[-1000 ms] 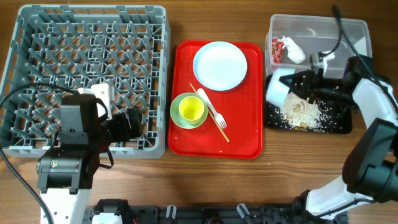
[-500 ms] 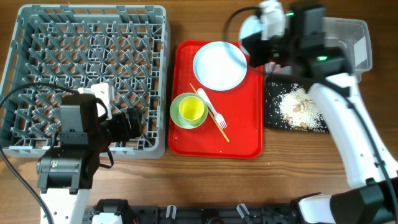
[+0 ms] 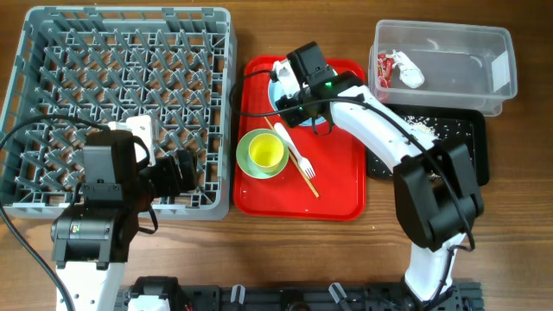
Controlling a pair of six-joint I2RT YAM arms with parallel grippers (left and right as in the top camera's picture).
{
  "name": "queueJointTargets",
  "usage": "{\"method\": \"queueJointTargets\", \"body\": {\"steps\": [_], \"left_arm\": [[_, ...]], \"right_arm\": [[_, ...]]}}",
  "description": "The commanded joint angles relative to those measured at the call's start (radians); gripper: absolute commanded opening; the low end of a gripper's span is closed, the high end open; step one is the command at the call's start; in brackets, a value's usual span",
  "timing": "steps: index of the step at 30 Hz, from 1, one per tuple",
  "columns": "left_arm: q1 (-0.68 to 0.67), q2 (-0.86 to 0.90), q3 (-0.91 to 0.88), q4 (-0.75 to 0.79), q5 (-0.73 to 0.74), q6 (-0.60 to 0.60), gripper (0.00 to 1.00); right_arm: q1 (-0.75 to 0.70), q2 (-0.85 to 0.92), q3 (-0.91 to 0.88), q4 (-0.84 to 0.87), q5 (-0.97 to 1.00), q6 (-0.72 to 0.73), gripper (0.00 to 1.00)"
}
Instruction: Sort waste into correct bins and load items into the dishwasher rack
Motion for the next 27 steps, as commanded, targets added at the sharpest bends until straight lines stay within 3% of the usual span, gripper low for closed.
{"method": "queueJointTargets", "body": {"steps": [1,7,12,17,27], "left_arm": [[-0.003,0.003,0.019,0.002,0.010,-0.003,1.00],[-0.003,0.003,0.019,0.002,0.009,-0.002,1.00],[-0.003,0.003,0.019,0.003,0.009,-0.002,1.00],[-0.003,0.003,0.019,0.003,0.009,-0.002,1.00],[-0.003,0.003,0.019,0.003,0.010,-0.002,1.00]], "right_arm": [[0.001,0.016,0.005,0.000,0.016,0.011,0.21],[-0.010,-0.067,0.043,-0.108,-0.054,0.042,0.49],[-0.024,-0.235,0.106,-0.187,-0.069,0.109,0.62],[-0.013,-0.240,0.092,-0.374,-0.187,0.186,0.56],[0.080,-0.092,-0.023,-0.340,-0.168,0.299,0.49]]}}
